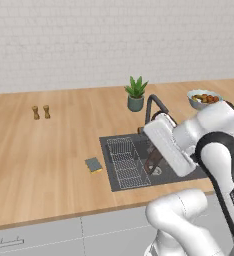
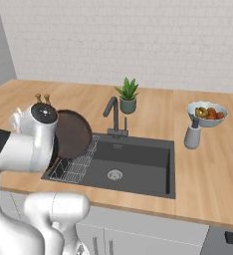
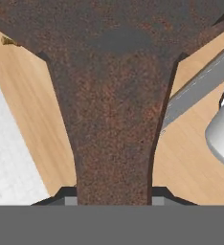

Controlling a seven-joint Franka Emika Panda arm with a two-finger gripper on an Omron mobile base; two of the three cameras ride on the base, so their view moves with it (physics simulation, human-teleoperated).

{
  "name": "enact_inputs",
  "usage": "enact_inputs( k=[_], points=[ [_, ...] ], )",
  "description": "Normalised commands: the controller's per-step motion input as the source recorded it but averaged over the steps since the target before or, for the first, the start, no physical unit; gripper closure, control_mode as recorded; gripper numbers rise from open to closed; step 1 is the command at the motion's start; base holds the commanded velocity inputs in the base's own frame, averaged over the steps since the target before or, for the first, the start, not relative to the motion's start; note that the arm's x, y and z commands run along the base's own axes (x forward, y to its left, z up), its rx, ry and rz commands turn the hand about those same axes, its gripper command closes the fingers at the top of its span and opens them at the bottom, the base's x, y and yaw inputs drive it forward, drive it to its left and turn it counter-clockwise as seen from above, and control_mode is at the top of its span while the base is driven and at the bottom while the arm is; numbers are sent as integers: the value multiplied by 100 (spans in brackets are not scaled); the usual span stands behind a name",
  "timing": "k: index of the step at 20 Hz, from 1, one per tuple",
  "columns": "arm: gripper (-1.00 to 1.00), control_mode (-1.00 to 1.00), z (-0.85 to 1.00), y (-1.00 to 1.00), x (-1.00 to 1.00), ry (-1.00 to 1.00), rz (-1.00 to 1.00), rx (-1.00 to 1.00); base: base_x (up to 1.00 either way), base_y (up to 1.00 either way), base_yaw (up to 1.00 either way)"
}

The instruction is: Pick the pan and sponge and place them into the sink. Then turn on the water.

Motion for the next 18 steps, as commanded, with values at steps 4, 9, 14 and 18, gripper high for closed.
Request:
enact_inputs(
  k=[4,9,14,18],
  points=[
    [100,-100,46,-100,-13,0,24,3,0,0,0],
    [100,-100,31,-100,-6,0,22,0,0,0,0],
    [100,-100,2,-100,0,0,24,0,0,0,0],
    [100,-100,0,-100,0,0,28,0,0,0,0]
  ],
)
